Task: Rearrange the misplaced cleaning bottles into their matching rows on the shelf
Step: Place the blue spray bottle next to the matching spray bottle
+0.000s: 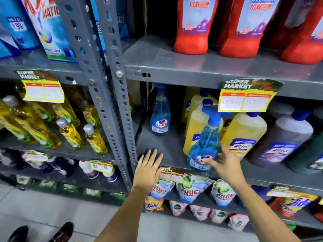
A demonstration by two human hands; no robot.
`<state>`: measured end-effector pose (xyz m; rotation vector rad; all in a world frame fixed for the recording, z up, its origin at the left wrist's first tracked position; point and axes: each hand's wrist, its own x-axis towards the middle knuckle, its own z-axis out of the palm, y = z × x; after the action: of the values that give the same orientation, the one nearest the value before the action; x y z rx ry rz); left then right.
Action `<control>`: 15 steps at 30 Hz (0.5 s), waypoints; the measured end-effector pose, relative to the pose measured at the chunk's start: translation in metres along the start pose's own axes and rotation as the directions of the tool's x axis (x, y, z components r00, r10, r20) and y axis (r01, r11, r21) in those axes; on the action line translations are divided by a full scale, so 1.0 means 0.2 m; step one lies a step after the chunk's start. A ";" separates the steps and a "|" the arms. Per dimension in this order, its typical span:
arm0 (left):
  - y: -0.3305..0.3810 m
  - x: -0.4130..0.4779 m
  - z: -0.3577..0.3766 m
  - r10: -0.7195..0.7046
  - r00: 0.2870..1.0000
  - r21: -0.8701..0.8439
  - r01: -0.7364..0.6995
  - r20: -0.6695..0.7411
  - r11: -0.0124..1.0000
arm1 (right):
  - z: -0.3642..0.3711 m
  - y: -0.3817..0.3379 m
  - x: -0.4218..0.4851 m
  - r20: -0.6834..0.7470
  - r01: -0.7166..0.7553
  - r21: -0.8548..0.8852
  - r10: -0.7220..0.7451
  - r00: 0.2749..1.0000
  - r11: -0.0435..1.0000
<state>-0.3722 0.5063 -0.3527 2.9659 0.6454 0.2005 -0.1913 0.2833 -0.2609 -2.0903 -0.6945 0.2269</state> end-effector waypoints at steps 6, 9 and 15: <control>-0.01 0.00 0.01 0.017 1.000 -0.019 -0.018 -0.014 1.000 | 0.18 -0.16 -0.02 -0.019 0.068 -0.049 -0.069 0.997 0.996; -0.01 0.00 0.02 0.012 1.000 -0.011 -0.012 -0.021 1.000 | 0.30 -0.24 -0.03 -0.051 0.070 -0.048 -0.072 0.996 0.996; 0.00 -0.02 0.04 0.040 0.997 -0.010 -0.040 -0.068 0.999 | 0.47 -0.31 0.03 -0.109 0.083 -0.061 -0.090 0.990 0.995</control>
<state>-0.3748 0.5047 -0.3616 2.9740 0.5904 0.3084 -0.2492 0.3792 -0.2656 -2.1035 -0.7294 0.0417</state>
